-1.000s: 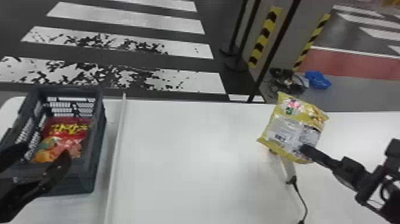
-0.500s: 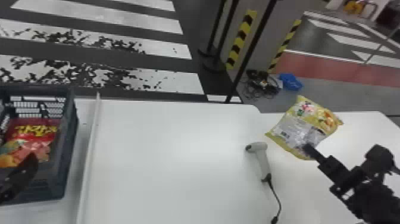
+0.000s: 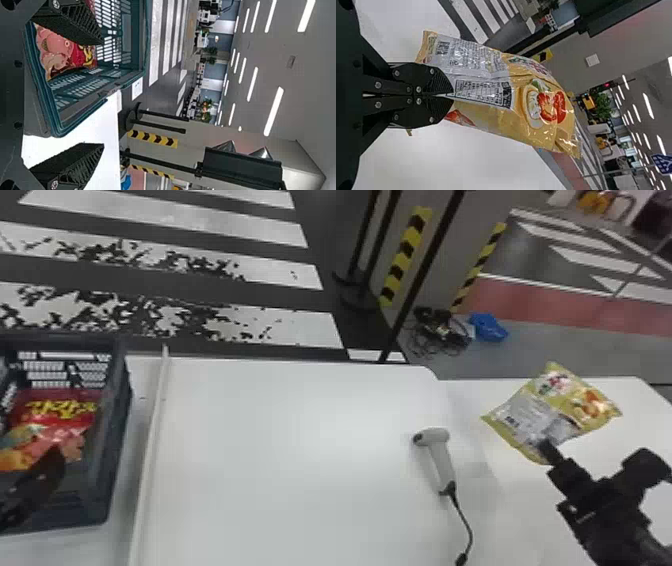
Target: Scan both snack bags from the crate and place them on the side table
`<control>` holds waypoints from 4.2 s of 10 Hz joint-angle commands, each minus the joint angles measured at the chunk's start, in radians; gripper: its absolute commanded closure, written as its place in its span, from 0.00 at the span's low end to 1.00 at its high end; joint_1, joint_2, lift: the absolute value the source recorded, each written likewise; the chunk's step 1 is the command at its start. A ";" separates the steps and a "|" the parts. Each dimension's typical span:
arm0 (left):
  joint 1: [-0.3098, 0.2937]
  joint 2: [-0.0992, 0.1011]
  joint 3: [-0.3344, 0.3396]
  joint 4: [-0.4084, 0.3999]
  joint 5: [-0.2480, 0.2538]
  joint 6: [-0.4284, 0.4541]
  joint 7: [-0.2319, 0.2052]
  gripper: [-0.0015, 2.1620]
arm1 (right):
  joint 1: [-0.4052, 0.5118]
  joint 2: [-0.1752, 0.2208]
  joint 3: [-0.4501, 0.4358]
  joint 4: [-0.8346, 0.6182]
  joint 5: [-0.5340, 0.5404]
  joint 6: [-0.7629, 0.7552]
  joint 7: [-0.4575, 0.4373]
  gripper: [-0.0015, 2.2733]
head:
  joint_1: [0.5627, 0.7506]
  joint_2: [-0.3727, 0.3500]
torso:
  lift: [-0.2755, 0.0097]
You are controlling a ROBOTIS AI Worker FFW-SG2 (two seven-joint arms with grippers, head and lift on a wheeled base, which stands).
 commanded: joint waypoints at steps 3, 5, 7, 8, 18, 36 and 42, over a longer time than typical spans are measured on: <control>-0.014 0.004 -0.014 0.011 0.004 0.000 0.000 0.04 | -0.040 -0.069 0.021 0.230 0.016 -0.186 -0.001 0.58 | 0.70 0.03 | 0.63; -0.014 0.007 -0.015 0.011 0.007 0.000 0.000 0.04 | -0.052 -0.083 0.030 0.273 0.027 -0.208 -0.018 0.00 | 0.70 0.03 | 0.63; -0.014 0.010 -0.015 0.010 0.010 -0.003 0.000 0.04 | -0.052 -0.080 0.034 0.273 0.027 -0.208 -0.046 0.02 | 0.70 0.03 | 0.63; -0.011 0.010 -0.014 0.008 0.010 -0.006 -0.002 0.04 | -0.043 -0.071 0.030 0.251 0.022 -0.217 -0.056 0.02 | 0.70 0.03 | 0.63; -0.003 0.002 -0.005 -0.009 0.007 -0.009 0.003 0.04 | 0.308 0.221 0.429 -0.556 0.177 -0.364 -0.009 0.03 | 0.70 0.07 | 0.63; -0.028 0.000 0.061 -0.125 0.056 0.181 0.017 0.04 | 0.523 0.315 0.857 -0.583 0.504 -0.518 -0.340 0.03 | 0.70 0.51 | 0.63; -0.361 0.192 0.081 0.021 0.071 0.531 -0.005 0.03 | 0.544 0.315 0.857 -0.592 0.510 -0.459 -0.339 0.03 | 0.70 0.62 | 0.63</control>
